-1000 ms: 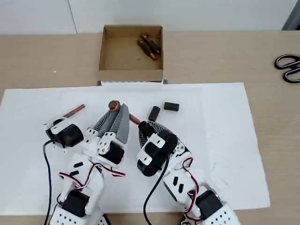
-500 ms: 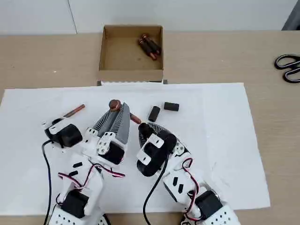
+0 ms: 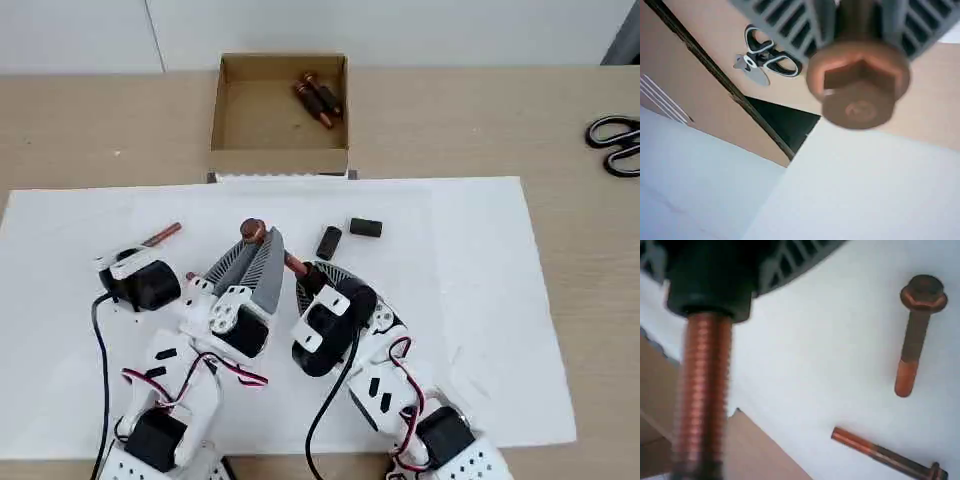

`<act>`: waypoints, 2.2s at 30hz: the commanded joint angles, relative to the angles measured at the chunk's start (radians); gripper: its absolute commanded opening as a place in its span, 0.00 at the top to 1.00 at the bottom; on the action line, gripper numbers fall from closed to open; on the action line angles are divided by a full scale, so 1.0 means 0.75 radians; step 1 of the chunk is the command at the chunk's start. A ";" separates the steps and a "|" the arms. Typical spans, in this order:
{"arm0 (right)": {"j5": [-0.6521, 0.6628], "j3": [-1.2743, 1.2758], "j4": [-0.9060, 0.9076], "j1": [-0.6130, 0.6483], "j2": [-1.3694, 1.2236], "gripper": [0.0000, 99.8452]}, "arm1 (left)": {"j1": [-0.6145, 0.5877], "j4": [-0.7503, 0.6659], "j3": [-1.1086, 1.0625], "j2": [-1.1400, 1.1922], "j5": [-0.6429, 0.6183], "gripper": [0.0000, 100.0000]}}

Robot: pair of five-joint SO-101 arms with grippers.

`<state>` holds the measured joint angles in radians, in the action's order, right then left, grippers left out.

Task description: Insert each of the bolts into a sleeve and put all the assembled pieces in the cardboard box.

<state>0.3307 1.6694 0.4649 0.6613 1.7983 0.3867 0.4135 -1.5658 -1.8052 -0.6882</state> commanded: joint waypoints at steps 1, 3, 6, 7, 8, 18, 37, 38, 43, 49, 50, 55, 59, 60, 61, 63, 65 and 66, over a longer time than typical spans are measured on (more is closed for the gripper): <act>0.010 0.018 -0.009 -0.005 0.021 1.00 | -0.053 -0.016 0.071 -0.014 -0.002 0.99; 0.010 0.018 -0.009 -0.003 0.021 1.00 | -0.063 -0.020 0.071 -0.014 -0.002 0.99; 0.010 0.018 -0.009 -0.003 0.021 1.00 | -0.055 -0.016 0.066 -0.014 -0.006 0.99; 0.010 0.018 -0.009 -0.003 0.021 1.00 | -0.043 -0.014 0.066 -0.014 -0.006 0.99; 0.010 0.018 -0.011 -0.003 0.021 1.00 | -0.033 -0.014 0.064 -0.014 -0.006 0.99; 0.014 0.018 -0.081 0.001 0.021 1.00 | 0.020 -0.014 0.021 -0.014 -0.008 0.99; 0.014 0.016 -0.083 0.005 0.021 1.00 | 0.012 -0.096 -0.064 -0.014 -0.008 0.99; 0.014 0.016 -0.083 0.005 0.021 1.00 | 0.012 -0.098 -0.064 -0.014 -0.008 0.99; 0.014 0.016 -0.083 0.005 0.021 1.00 | 0.018 -0.098 -0.066 -0.014 -0.008 0.99; 0.014 0.016 -0.109 0.005 0.021 1.00 | 0.025 -0.039 -0.069 -0.012 -0.004 0.99; 0.014 0.016 -0.136 0.005 0.021 1.00 | 0.041 -0.008 -0.069 -0.012 -0.004 0.99; 0.131 0.016 -0.210 0.005 0.021 1.00 | 0.180 0.178 -0.069 -0.012 -0.004 0.99; 0.145 0.016 -0.289 0.005 0.021 1.00 | 0.250 0.260 -0.075 -0.012 -0.004 0.99; 0.145 0.016 -0.304 0.005 0.021 1.00 | 0.260 0.280 -0.075 -0.012 -0.004 0.99; 0.145 0.016 -0.314 0.005 0.021 1.00 | 0.266 0.301 -0.075 -0.012 -0.004 0.99; 0.149 0.016 -0.326 0.005 0.021 1.00 | 0.280 0.329 -0.095 -0.012 -0.004 0.99; 0.186 0.016 -0.326 0.005 0.021 1.00 | 0.282 0.338 -0.122 -0.012 -0.002 0.99; 0.196 0.016 -0.326 0.005 0.021 1.00 | 0.282 0.338 -0.132 -0.012 -0.002 0.99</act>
<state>0.4534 1.6694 0.3161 0.6674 1.7891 0.5324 0.5976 -1.6026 -1.8174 -0.6851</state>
